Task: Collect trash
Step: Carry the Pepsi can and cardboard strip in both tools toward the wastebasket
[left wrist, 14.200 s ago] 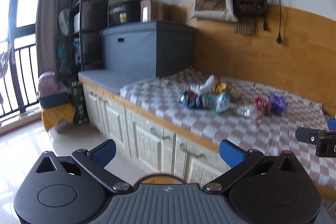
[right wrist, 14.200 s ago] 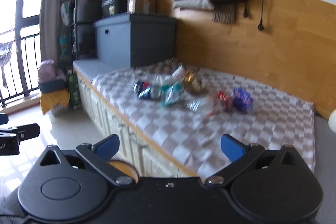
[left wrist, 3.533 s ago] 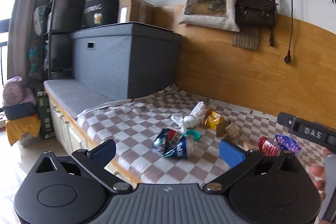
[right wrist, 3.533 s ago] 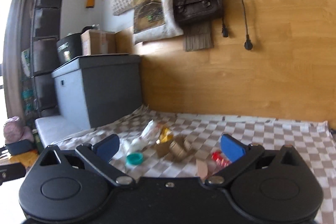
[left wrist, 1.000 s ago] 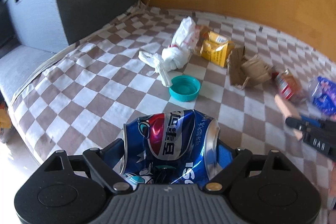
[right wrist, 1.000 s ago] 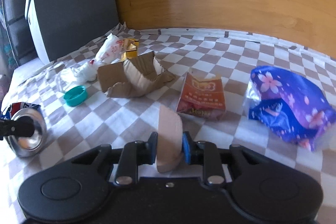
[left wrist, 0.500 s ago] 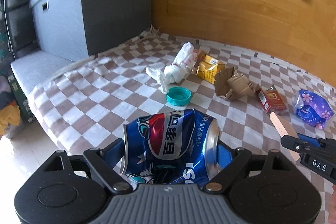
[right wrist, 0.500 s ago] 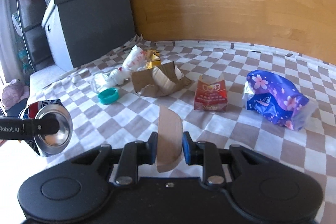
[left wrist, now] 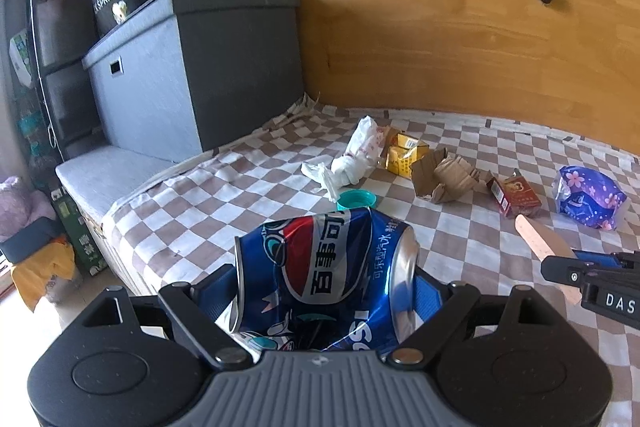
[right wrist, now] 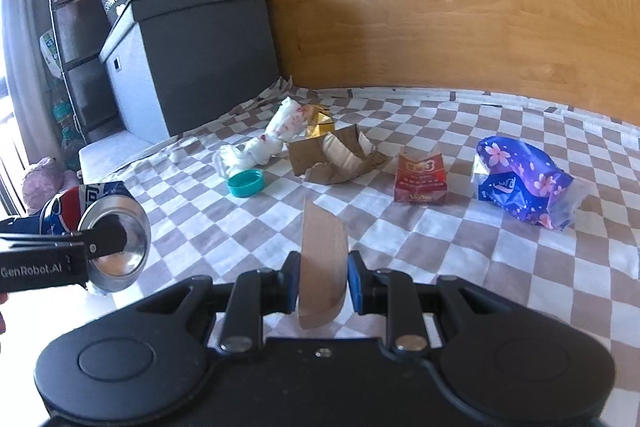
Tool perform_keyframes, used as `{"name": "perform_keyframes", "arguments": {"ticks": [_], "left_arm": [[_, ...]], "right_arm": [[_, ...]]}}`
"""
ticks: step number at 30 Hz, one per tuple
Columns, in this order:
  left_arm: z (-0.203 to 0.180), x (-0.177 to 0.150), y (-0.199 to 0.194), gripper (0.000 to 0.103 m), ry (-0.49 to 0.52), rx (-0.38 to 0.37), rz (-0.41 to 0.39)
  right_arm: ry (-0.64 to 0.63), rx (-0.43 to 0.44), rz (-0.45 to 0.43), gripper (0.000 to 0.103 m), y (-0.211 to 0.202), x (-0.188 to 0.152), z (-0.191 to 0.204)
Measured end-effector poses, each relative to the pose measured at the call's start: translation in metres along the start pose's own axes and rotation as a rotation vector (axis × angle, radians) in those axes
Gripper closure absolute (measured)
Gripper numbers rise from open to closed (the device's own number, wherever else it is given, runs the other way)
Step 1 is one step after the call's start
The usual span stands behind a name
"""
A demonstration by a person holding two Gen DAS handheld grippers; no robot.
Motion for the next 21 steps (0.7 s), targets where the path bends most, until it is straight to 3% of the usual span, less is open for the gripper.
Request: {"name": "perform_keyframes", "arguments": {"ticks": [12,21], "left_arm": [[0.024,-0.024,-0.034,0.015,-0.062,0.005,-0.023],[0.066,-0.049,-0.045,0.015,-0.118,0.042,0.000]], "right_arm": [[-0.024,0.026,-0.012,0.078,-0.021,-0.013,0.030],[-0.091,0.098,0.017,0.078,-0.013,-0.027,0.073]]}}
Point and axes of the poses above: each gripper's, at about its wrist camera, not at the fingertips, and y roughly the way its jaws point, z to its left, x to its top, the point moved 2 cm from there along y, roughly the way its jaws point, and after that the axes turned 5 degrees about x, right-handed, at the moved point
